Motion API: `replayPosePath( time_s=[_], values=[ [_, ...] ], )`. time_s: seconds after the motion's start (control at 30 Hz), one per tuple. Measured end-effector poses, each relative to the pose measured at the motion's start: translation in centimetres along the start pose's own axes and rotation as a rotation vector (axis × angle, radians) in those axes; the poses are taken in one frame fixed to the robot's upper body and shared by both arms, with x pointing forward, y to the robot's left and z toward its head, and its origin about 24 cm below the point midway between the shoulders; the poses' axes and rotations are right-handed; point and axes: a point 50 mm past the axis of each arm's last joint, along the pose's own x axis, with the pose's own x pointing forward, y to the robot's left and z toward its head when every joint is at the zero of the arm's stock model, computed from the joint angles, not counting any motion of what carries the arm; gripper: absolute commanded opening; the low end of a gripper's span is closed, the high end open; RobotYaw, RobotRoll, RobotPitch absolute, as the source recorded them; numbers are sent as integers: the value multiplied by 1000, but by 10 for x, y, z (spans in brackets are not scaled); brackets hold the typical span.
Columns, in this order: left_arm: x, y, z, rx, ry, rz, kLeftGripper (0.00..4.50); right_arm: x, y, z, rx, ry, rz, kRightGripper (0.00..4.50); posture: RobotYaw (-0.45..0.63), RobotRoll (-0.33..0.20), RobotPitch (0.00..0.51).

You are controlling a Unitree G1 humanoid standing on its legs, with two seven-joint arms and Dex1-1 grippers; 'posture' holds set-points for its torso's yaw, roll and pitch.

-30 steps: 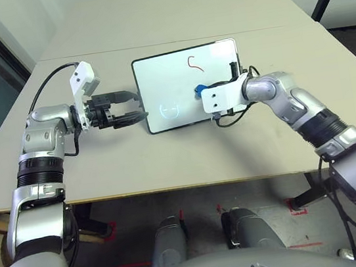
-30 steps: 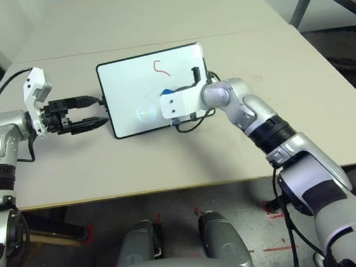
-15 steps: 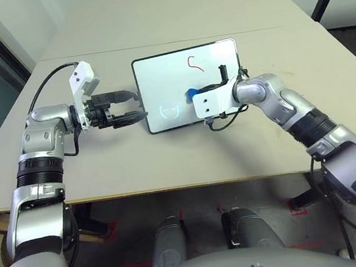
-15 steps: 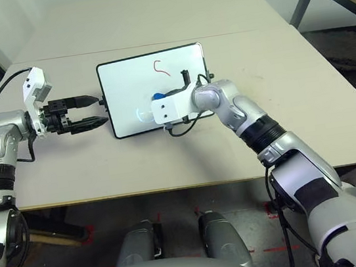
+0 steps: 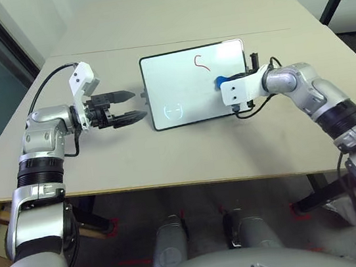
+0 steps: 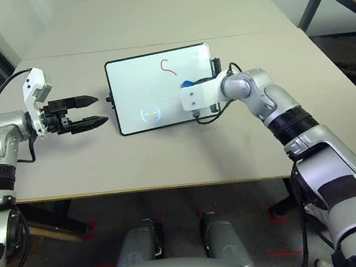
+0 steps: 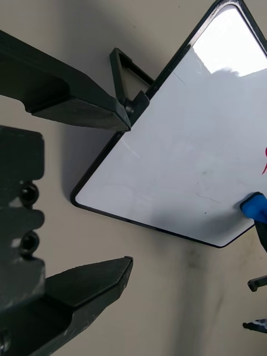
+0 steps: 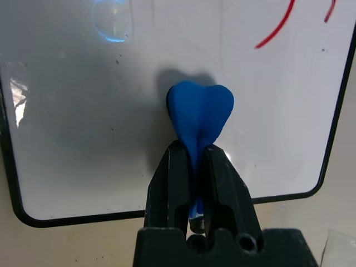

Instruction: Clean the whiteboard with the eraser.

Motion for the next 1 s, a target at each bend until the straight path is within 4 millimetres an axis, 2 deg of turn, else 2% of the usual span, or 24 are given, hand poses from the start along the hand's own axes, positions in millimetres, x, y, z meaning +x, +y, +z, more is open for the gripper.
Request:
replayPosePath(
  time_s=[0.67,0.83,1.0],
  values=[
    [-3,0,1,3,2,11,4500,14,-24,27,48,-69,-51,115,177,0,59],
    [-2,-2,3,15,2,11,4500,22,-29,43,56,-110,-63,114,188,0,61],
    [-3,-3,-4,-9,13,17,4500,28,-40,59,55,-145,-84,114,190,0,61]
  ],
)
